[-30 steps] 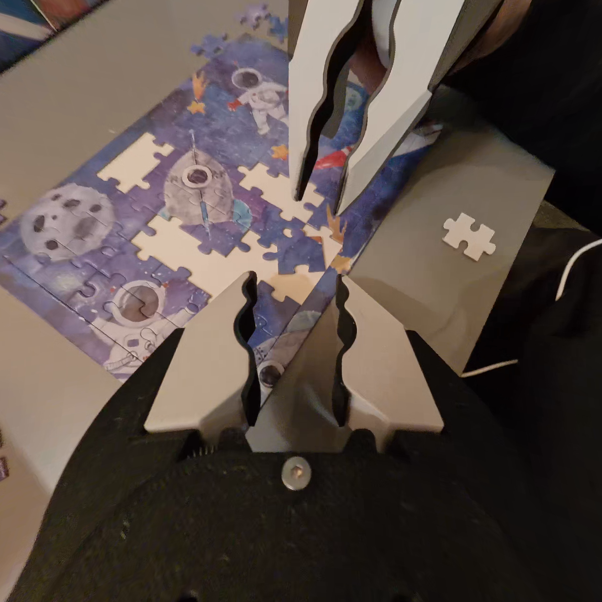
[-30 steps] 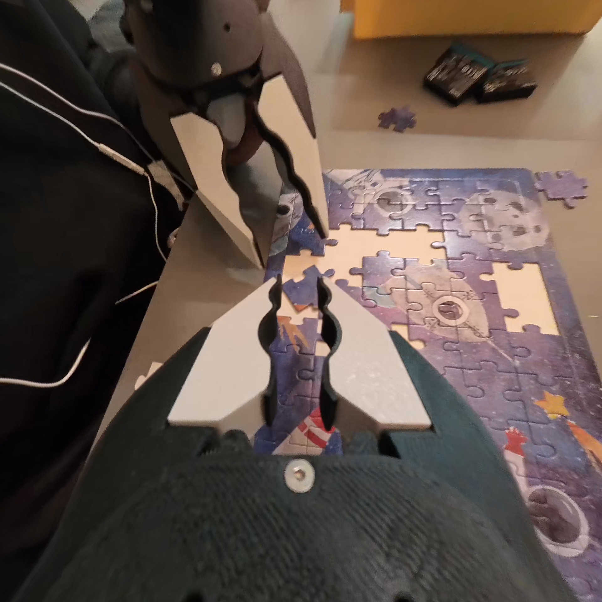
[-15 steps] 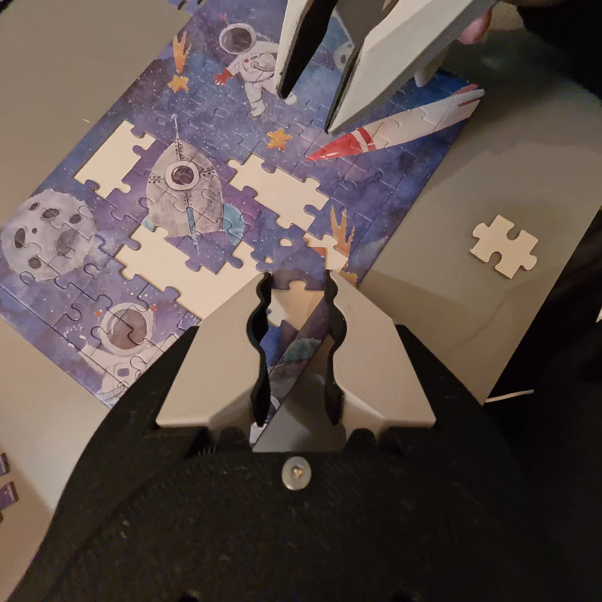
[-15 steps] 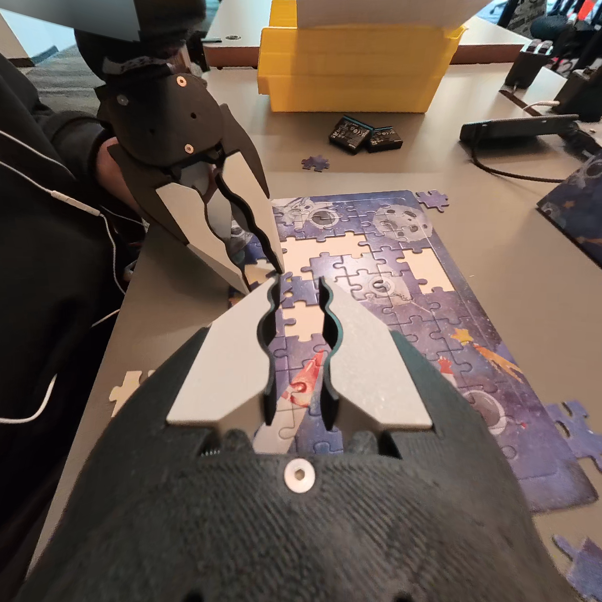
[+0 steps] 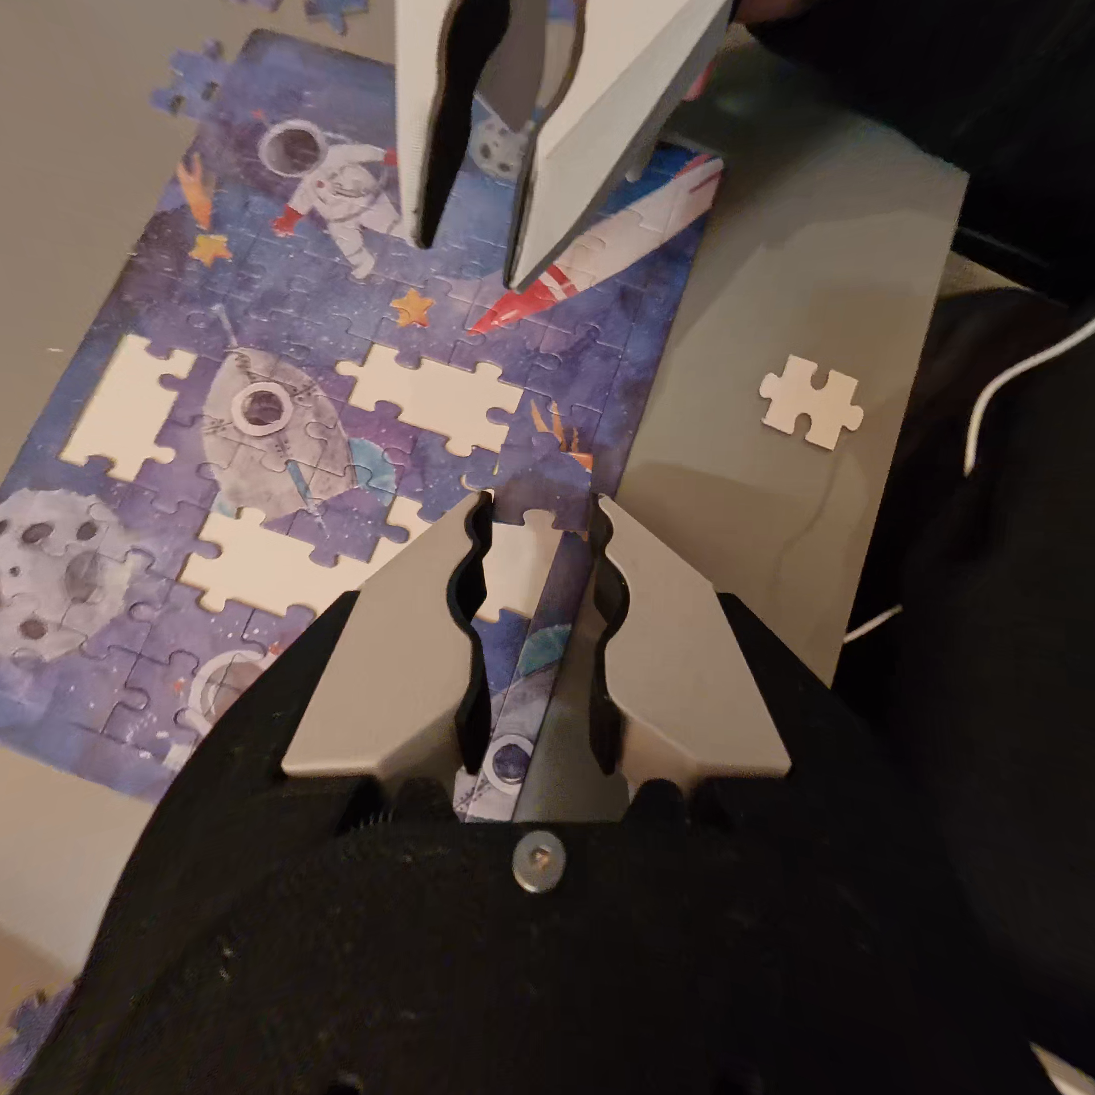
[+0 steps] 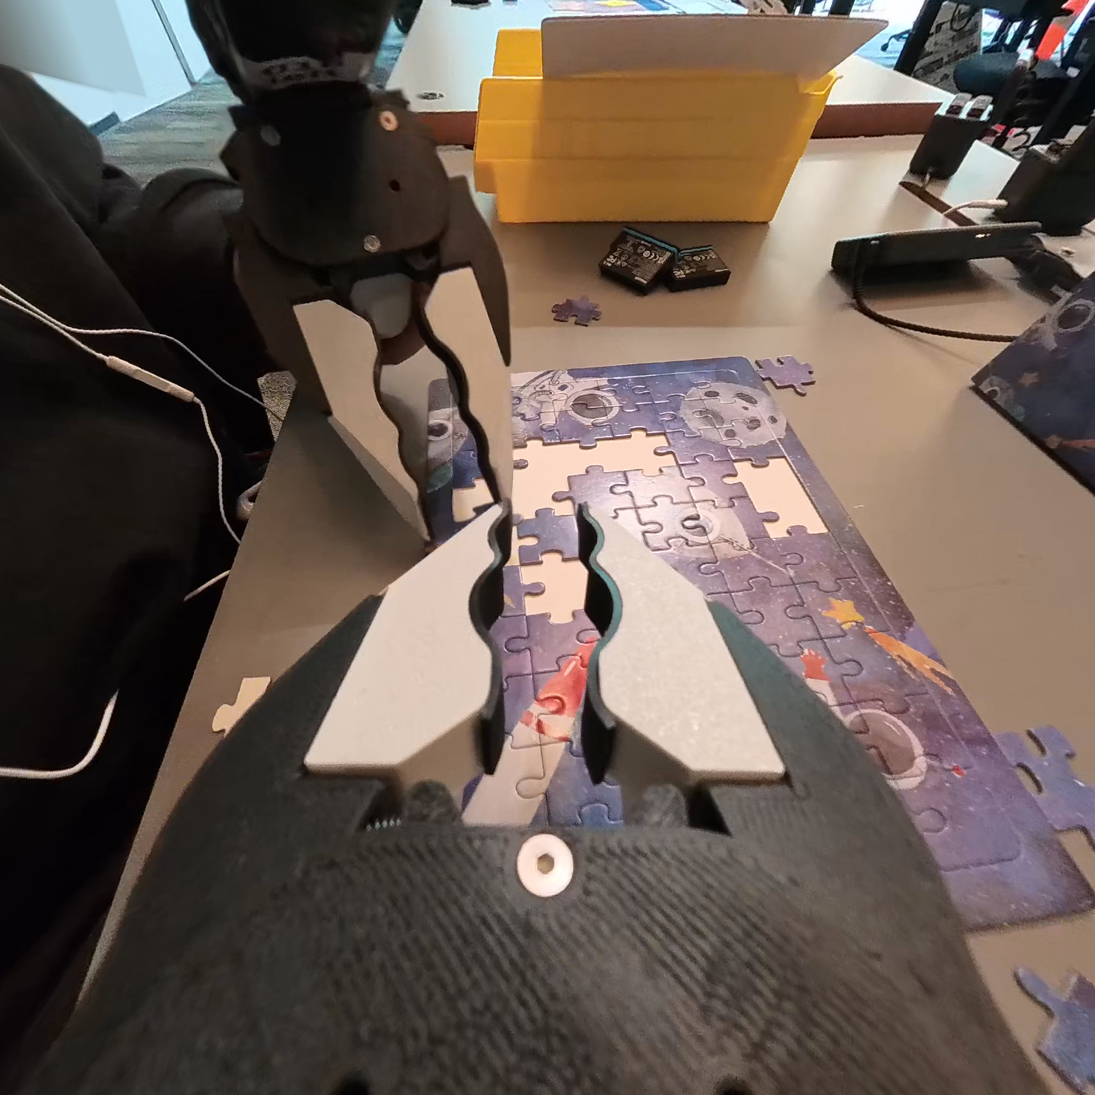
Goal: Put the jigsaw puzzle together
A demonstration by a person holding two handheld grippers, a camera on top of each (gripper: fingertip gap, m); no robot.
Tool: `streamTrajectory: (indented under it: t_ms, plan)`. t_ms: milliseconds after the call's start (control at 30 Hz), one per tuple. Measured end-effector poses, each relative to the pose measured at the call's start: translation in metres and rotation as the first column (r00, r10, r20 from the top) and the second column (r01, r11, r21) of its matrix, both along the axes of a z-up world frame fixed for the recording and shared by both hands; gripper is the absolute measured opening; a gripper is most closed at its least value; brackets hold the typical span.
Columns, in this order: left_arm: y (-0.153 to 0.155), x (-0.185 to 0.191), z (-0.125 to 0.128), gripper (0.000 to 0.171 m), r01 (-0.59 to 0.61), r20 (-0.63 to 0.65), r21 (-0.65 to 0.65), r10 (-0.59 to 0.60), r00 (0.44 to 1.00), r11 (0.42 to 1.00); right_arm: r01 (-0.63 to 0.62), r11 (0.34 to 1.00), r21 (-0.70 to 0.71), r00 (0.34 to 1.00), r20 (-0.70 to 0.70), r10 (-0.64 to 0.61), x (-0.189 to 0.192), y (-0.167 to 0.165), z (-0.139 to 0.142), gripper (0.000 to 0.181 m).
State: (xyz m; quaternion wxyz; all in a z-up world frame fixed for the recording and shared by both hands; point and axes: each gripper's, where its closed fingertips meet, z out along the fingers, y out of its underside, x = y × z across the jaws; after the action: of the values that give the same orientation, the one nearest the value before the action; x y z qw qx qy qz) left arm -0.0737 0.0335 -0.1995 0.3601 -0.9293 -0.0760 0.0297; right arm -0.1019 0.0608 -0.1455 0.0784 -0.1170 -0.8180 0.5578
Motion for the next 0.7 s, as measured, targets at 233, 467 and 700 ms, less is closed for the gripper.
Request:
streamTrajectory:
  t_ms: [233,467,700]
  plan:
    - [-0.004,-0.007,-0.009,0.030,0.117,0.037,-0.093,-0.114,0.993,0.989,-0.013,1.000,0.015,1.000,0.007,0.013,0.002,-0.005,-0.004,0.020]
    - [0.002,-0.005,-0.012,0.030,0.161,0.050,-0.083,-0.157,0.986,0.984,-0.038,0.999,0.038,0.999,0.034,0.037,0.005,-0.009,-0.011,0.021]
    - [0.000,-0.006,-0.012,0.030,0.152,0.061,-0.091,-0.147,0.987,0.984,-0.067,0.992,0.103,0.996,0.066,0.061,0.010,-0.015,-0.025,0.023]
